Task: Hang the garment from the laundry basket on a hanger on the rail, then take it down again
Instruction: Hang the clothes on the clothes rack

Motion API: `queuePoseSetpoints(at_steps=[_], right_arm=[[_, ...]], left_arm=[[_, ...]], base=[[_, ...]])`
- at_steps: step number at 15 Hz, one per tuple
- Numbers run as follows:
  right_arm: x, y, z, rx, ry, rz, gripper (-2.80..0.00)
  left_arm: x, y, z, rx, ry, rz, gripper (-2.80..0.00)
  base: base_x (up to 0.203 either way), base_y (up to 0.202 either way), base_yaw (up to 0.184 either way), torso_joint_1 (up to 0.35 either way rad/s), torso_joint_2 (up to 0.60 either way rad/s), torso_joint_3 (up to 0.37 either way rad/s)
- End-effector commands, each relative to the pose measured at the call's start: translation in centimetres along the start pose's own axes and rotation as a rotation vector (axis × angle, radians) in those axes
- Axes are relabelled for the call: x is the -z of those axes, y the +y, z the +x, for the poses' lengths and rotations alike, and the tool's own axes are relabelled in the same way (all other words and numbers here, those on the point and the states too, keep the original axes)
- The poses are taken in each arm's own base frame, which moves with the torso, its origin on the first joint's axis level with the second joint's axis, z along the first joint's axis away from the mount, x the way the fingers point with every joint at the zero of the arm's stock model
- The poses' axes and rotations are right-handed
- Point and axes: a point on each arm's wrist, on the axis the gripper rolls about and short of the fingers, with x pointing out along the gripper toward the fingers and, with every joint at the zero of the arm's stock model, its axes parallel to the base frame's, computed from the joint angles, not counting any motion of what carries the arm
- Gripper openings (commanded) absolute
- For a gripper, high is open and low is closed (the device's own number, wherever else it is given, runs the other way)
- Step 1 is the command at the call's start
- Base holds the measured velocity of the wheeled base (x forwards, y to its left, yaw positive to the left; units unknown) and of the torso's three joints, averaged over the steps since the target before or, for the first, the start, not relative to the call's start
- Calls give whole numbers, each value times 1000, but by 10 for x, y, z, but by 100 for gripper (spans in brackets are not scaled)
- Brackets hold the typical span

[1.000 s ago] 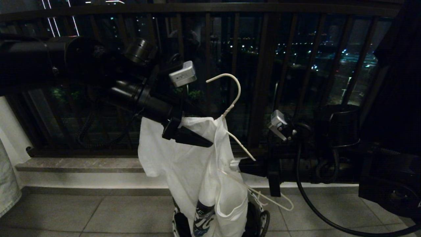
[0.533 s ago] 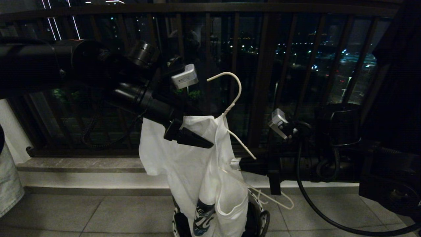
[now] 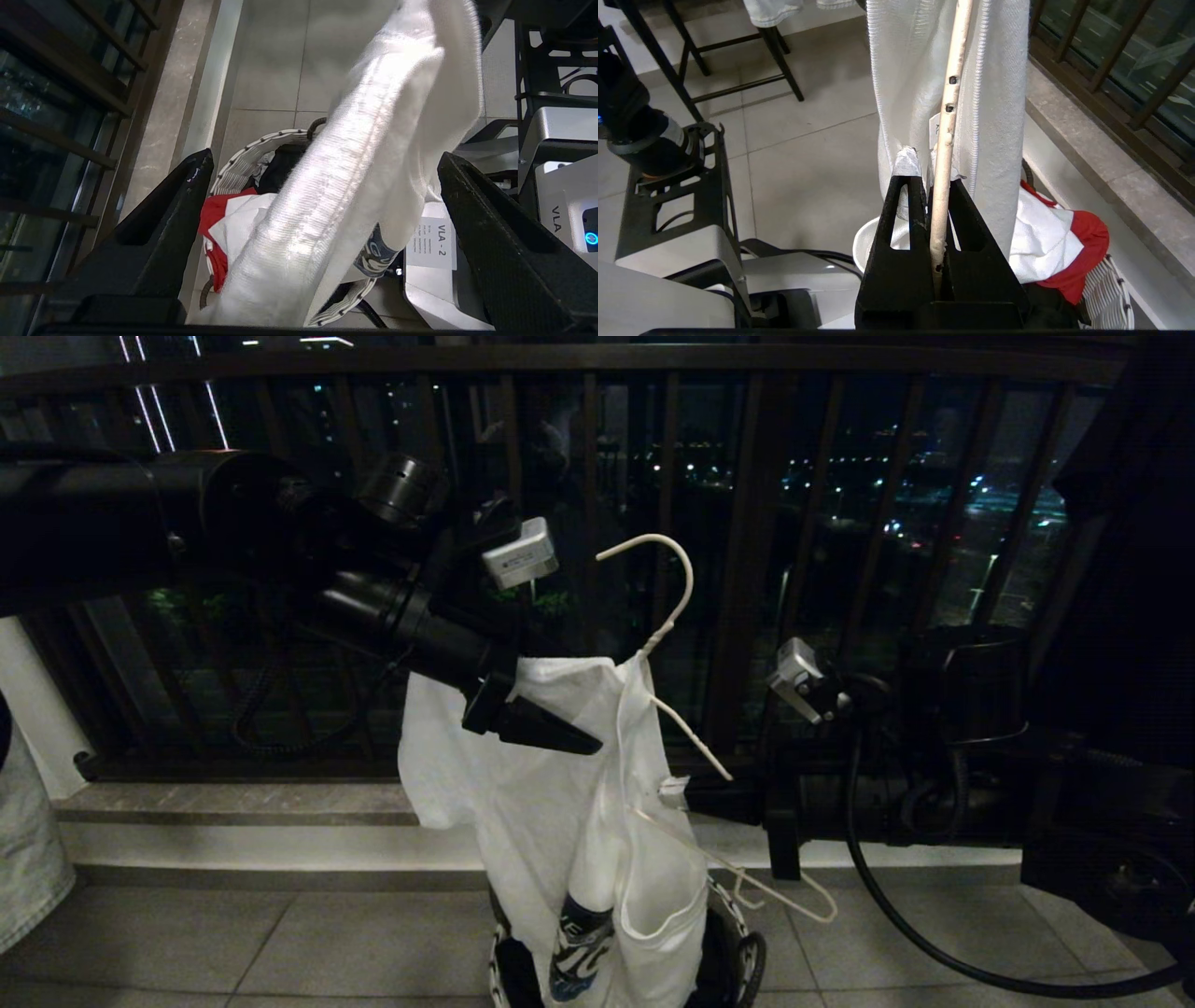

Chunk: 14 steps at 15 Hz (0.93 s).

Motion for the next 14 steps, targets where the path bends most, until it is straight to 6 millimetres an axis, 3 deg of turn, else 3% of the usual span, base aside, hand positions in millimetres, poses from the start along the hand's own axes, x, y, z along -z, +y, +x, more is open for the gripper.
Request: queuePoseSetpoints(at_steps=[1, 14], right_arm=[[-1, 0, 0, -2, -5, -5, -280], [-3, -1, -3, 5, -14, -9, -280]], left_arm=[[0, 0, -1, 3, -1, 2, 0], [4, 3, 4, 9, 4, -6, 0]], base=[[0, 0, 0, 0, 0, 0], [0, 0, 0, 0, 0, 0]])
